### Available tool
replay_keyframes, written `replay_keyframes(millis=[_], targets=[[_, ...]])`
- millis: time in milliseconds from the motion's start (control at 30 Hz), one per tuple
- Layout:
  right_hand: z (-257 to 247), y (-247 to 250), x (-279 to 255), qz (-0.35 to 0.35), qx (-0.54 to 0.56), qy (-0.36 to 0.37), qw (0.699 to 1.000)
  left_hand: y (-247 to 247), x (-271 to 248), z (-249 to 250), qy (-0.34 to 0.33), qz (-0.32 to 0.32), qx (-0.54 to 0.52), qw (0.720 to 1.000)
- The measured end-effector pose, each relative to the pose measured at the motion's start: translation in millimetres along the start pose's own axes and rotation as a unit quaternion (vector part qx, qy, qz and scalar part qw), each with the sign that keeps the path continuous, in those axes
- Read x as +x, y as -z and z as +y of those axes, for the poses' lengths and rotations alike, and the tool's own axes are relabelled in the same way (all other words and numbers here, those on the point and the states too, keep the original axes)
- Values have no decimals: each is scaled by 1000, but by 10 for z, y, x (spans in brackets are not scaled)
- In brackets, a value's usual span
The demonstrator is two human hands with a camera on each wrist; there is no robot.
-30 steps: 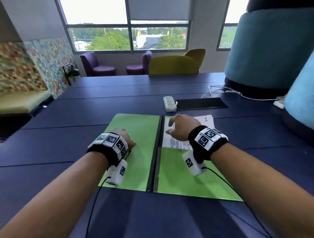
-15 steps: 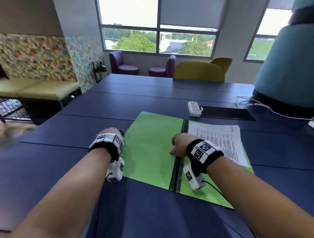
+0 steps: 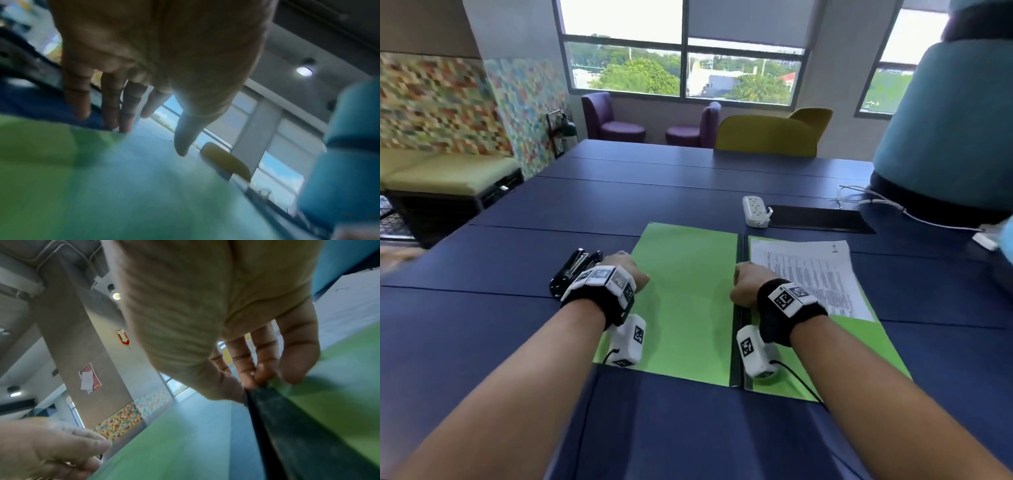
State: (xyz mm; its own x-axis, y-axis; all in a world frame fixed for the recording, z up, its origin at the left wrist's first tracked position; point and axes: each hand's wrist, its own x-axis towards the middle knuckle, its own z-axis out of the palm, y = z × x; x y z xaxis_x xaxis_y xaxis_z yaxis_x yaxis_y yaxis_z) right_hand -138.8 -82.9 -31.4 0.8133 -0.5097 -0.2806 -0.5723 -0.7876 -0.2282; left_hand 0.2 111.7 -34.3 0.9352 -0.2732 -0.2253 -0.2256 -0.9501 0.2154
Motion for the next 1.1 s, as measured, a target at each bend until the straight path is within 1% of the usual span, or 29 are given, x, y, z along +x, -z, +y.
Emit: replay_keyframes(millis=[133,200,267,300,333,400,467,533,667,733,800,867,900,933,967,1000,1033,1100], targets=[[262,-25,-69,13,48,-14,999,-16,193,8,44,-40,-132,989],[375,-20,-88,21,72,-26,997,-15,212,26,52,-71,-234,968],[440,-20,-95,32,83,-26,996,26,184,74,64,-135,-265,953],[459,-26,-91,34,85,-23,996,48,162,95,62,-176,-259,948],[466,-27,-91,37,87,-18,995,86,141,92,53,-203,-251,945],[484,-14,-76,34,95,-7,995,159,165,32,37,-189,-253,948],[510,84,-76,27,103,9,994,328,149,11,20,-163,-308,937],[546,280,-106,39,127,21,991,603,-10,75,-8,-156,-344,926],[657,815,-219,127,146,52,980,1114,-395,249,-82,-144,-299,940],[729,1116,-347,172,156,61,971,1218,-593,378,-119,-150,-307,932],[809,1402,-527,211,178,68,959,1241,-806,579,-150,-161,-361,906],[892,1658,-747,248,205,73,944,1203,-1013,832,-186,-209,-432,857],[931,1770,-861,268,218,75,936,1146,-1100,969,-207,-236,-450,836],[969,1871,-971,284,231,78,927,1057,-1176,1103,-234,-256,-449,824],[1005,1948,-1068,296,244,81,920,943,-1268,1251,-264,-269,-430,820],[1044,2007,-1144,305,253,82,914,808,-1364,1404,-288,-271,-400,827],[1084,2040,-1196,310,260,81,911,662,-1445,1548,-302,-264,-364,841],[1191,2034,-1229,307,255,73,914,328,-1513,1804,-321,-235,-271,876]])
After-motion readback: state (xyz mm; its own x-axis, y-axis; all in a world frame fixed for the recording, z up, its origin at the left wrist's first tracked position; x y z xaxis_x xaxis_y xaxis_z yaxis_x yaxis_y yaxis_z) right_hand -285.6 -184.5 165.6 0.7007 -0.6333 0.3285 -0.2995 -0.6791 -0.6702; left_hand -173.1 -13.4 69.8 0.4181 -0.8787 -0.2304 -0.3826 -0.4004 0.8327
